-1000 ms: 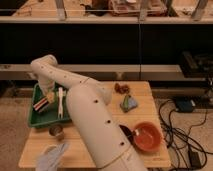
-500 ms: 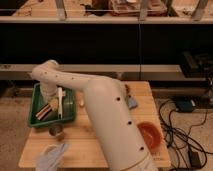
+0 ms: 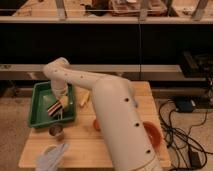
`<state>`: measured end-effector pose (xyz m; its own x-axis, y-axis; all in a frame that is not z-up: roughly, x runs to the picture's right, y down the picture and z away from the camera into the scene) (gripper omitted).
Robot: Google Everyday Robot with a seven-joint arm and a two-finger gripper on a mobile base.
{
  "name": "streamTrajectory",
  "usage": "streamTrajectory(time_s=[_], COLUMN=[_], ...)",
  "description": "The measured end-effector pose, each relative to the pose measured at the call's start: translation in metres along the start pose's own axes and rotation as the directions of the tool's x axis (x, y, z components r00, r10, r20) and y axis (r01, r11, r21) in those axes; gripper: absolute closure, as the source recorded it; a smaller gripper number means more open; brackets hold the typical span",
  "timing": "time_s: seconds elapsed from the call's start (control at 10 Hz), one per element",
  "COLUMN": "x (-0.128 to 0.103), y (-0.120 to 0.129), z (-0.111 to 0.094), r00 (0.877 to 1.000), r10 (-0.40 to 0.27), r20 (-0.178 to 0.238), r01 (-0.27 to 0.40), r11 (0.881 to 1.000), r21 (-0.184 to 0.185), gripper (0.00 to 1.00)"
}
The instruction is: Wipe tray with eraser
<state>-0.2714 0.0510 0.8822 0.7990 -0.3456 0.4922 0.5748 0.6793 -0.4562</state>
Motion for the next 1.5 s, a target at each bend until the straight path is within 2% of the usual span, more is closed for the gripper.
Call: streamTrajectory(time_s=[0.3,0.5,0.7,0.8,1.0,1.2,1.4,1.5], x=[0.014,0.006,-0.013,-0.035,-0.063,-0.079,-0.076,-0.07], y=[-0.031,-0.046,-0.06,-0.065,-0.058,-0.028,0.006,0.013], z=[0.003,0.008,0.009,0.01,0.011,0.015,0.014,0.012], r00=[1.0,1.0,1.0,0.998,0.993,0.987,0.987,0.989], r10=[0.01,0.001,-0.026,-0.063,-0.117,-0.157,-0.158,-0.145], r20=[-0.016,-0.006,0.008,0.018,0.03,0.042,0.041,0.036], r01=[-0.01,-0.001,0.026,0.062,0.116,0.157,0.159,0.145], r11=[1.0,1.0,0.999,0.998,0.993,0.988,0.987,0.989], r21=[0.013,0.017,0.027,0.031,0.029,0.005,-0.017,-0.018], gripper=[1.0,1.0,1.0,1.0,1.0,1.0,1.0,1.0])
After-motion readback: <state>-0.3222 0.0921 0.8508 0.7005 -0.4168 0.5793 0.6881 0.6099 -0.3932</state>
